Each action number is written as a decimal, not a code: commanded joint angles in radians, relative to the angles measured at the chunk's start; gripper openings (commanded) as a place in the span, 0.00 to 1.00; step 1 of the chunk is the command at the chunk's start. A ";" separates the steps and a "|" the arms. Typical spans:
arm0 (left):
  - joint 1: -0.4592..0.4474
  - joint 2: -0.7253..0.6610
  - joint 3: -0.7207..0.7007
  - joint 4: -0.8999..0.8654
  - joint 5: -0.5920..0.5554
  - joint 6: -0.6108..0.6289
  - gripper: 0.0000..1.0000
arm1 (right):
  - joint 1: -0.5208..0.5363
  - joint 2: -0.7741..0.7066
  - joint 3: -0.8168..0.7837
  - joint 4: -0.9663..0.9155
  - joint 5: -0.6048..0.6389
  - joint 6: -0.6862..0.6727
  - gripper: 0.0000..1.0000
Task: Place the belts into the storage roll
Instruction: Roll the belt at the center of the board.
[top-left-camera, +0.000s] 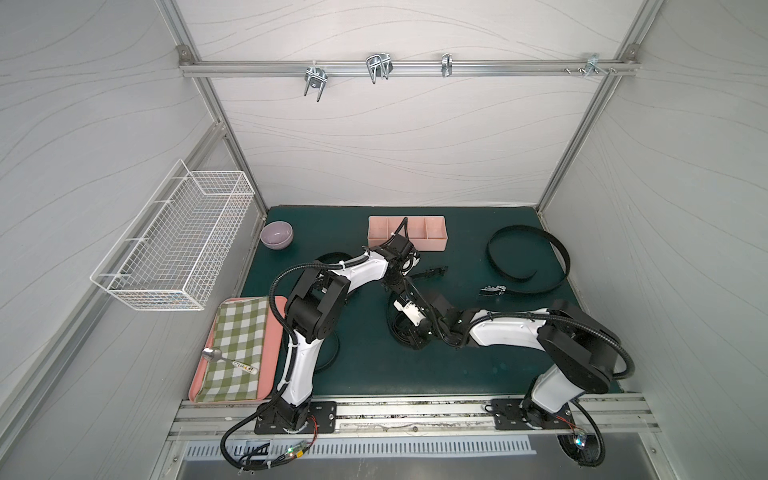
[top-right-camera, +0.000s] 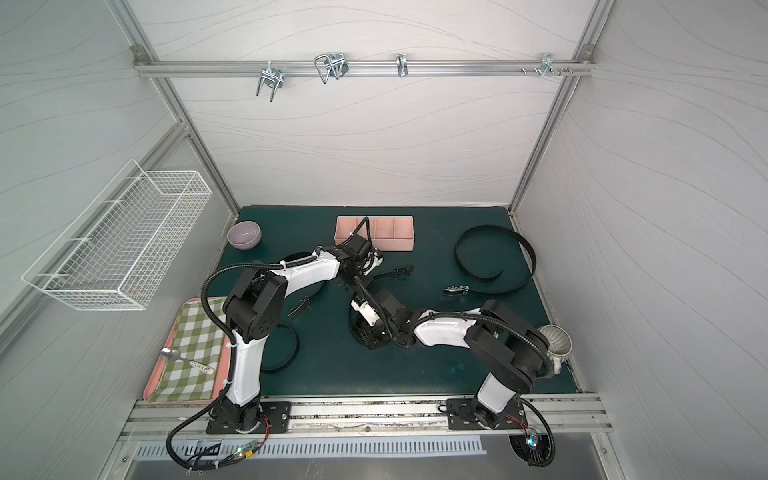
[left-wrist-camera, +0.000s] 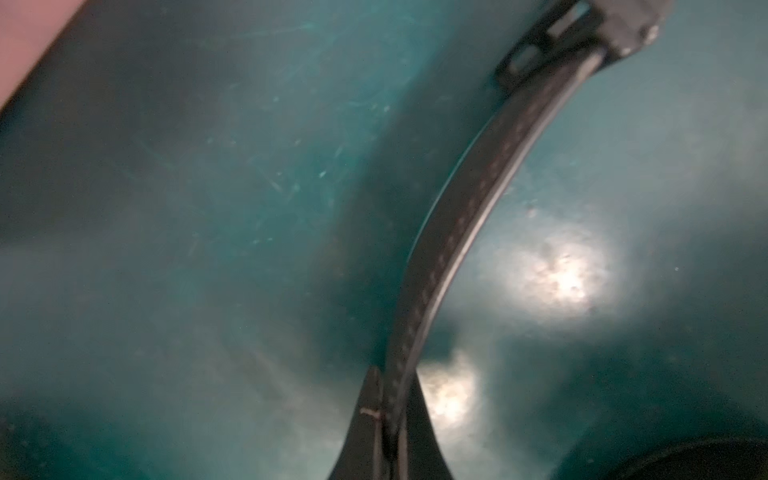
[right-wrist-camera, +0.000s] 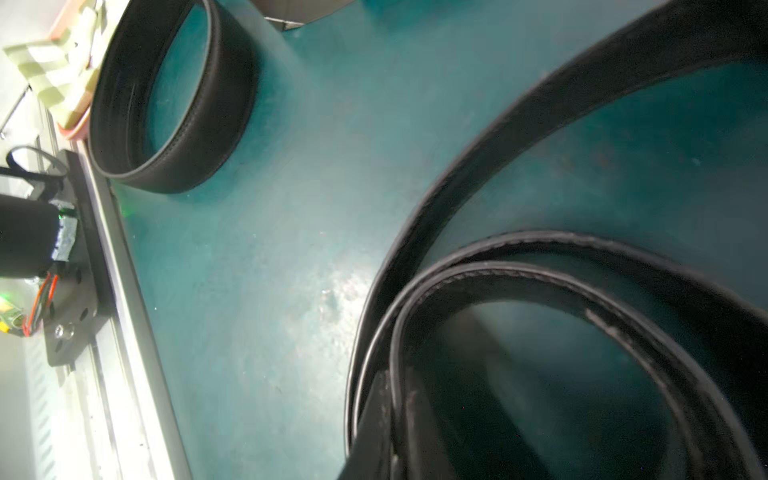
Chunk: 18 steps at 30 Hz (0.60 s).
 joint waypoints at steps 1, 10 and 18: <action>0.008 0.001 0.039 0.011 0.027 0.071 0.00 | 0.010 0.003 0.002 -0.118 0.012 -0.099 0.03; 0.043 0.036 0.136 -0.032 0.023 0.155 0.00 | 0.010 -0.047 -0.049 -0.199 0.098 -0.120 0.03; 0.105 0.012 0.109 -0.055 0.048 0.211 0.00 | 0.010 -0.103 -0.120 -0.179 0.093 -0.086 0.03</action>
